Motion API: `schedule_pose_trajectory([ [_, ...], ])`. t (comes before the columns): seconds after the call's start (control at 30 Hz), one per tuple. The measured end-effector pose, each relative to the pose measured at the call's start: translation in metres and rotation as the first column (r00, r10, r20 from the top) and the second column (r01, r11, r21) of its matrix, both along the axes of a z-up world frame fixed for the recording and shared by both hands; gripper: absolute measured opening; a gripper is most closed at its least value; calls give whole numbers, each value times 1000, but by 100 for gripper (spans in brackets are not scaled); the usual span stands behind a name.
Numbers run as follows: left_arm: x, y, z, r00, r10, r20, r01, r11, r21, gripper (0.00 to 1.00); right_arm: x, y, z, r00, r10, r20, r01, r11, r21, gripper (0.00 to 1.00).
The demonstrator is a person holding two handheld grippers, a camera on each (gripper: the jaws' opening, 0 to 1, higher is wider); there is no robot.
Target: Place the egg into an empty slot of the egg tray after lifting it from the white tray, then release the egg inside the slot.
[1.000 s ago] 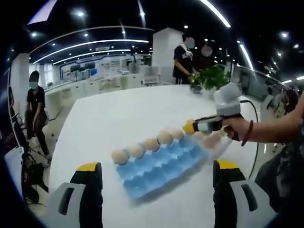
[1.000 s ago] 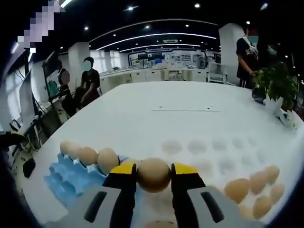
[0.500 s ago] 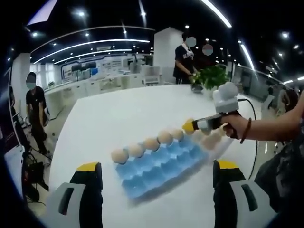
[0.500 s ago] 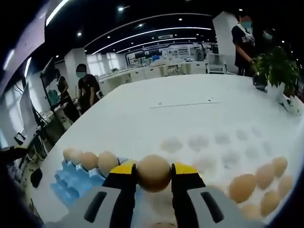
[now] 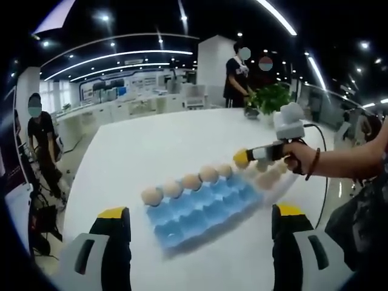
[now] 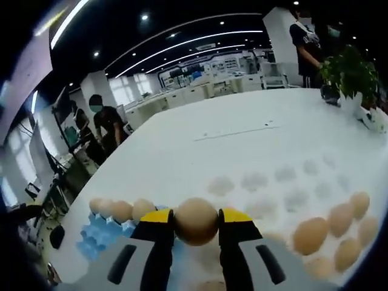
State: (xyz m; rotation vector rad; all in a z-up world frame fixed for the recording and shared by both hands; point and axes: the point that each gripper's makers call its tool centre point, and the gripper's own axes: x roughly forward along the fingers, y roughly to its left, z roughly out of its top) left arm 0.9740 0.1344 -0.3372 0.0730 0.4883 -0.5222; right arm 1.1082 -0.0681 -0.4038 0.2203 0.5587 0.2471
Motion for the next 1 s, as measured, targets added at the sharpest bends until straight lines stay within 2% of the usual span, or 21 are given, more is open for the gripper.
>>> schedule_pose_trajectory([
  [0.47, -5, 5, 1, 1000, -5, 5, 5, 1000, 10, 99, -4, 35, 21, 993, 108, 50, -109, 994, 25, 29],
  [1.0, -8, 8, 1, 1000, -4, -2, 4, 1000, 11, 99, -14, 85, 20, 970, 237, 50, -238, 971, 27, 29],
])
